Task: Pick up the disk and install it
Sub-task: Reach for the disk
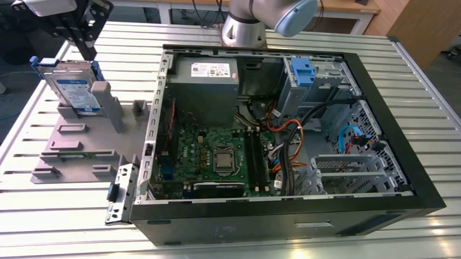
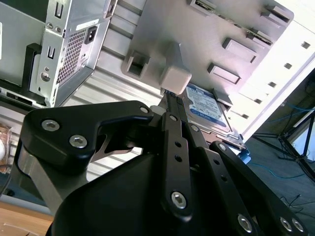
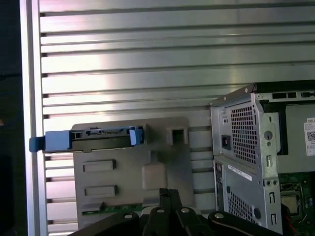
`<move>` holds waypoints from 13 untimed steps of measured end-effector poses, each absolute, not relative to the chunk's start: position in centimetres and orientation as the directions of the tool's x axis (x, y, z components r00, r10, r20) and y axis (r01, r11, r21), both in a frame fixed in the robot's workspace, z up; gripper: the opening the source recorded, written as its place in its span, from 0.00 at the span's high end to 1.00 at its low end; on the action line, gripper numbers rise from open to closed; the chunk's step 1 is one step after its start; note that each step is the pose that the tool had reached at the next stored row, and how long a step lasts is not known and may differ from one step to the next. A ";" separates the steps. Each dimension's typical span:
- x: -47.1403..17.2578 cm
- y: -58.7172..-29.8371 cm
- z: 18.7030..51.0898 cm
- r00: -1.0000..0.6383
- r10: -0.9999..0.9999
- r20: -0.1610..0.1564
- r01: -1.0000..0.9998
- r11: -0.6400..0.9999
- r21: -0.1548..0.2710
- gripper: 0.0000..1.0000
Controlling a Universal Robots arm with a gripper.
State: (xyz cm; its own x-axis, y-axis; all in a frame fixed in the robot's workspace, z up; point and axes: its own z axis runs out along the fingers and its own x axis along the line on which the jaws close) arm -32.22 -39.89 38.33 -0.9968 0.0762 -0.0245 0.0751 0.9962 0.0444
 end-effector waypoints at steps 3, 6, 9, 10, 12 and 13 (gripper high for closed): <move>-32.3 -39.9 38.3 -0.997 0.076 -0.024 0.075 0.996 0.044 0.90; -32.5 -39.9 38.3 -0.997 0.076 -0.024 0.075 0.996 0.044 0.90; -32.6 -39.9 38.3 -0.997 0.076 -0.024 0.075 0.996 0.044 0.90; -32.6 -39.9 38.3 -0.997 0.076 -0.024 0.075 0.996 0.044 0.90; -32.7 -39.9 38.3 -0.997 0.076 -0.025 0.075 0.996 0.044 0.90; -32.7 -39.9 38.3 -0.997 0.076 -0.024 0.075 0.996 0.044 0.90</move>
